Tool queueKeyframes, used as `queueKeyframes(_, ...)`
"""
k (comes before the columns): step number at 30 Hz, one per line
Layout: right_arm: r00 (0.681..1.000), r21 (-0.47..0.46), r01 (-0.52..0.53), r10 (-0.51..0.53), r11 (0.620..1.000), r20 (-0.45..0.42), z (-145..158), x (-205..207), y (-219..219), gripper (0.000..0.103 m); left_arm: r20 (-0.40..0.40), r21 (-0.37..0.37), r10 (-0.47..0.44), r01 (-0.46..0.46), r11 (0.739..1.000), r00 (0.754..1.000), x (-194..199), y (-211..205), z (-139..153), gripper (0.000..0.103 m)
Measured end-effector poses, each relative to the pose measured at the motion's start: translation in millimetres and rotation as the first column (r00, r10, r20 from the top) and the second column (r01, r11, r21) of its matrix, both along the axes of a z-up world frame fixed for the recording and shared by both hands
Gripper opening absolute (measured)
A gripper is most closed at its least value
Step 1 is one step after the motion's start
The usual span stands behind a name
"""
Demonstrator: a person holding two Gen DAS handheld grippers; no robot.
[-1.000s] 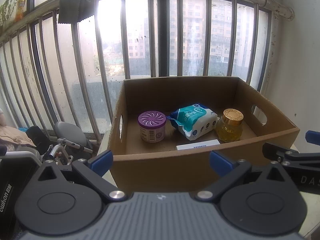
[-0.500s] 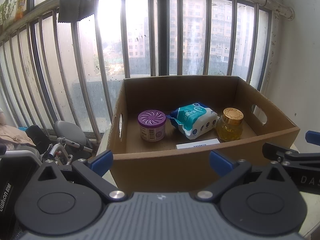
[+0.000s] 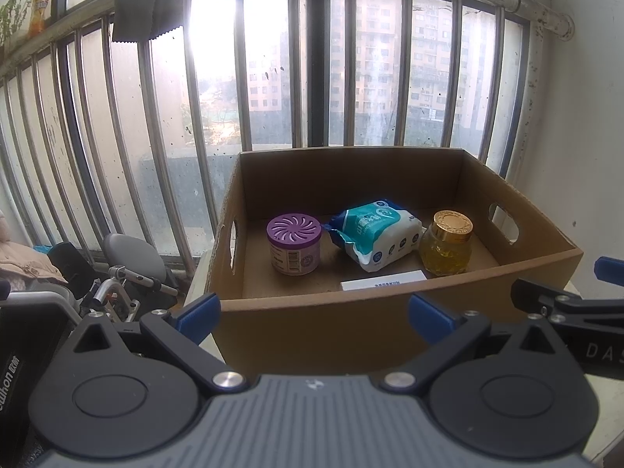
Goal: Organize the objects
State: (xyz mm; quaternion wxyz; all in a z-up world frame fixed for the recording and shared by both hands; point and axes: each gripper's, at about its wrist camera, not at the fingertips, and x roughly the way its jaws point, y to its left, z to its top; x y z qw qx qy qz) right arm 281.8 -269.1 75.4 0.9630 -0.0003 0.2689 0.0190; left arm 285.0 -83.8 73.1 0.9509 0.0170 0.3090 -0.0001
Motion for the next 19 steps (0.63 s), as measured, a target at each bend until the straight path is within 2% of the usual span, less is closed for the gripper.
queueKeyframes(19, 1.0, 0.004, 0.0, 0.0, 1.0, -0.001, 3.5, -2.1, -1.2, 0.102, 0.002, -0.005, 0.006, -0.006, 1.0, 1.0, 0.1, 0.0, 0.7, 0.103)
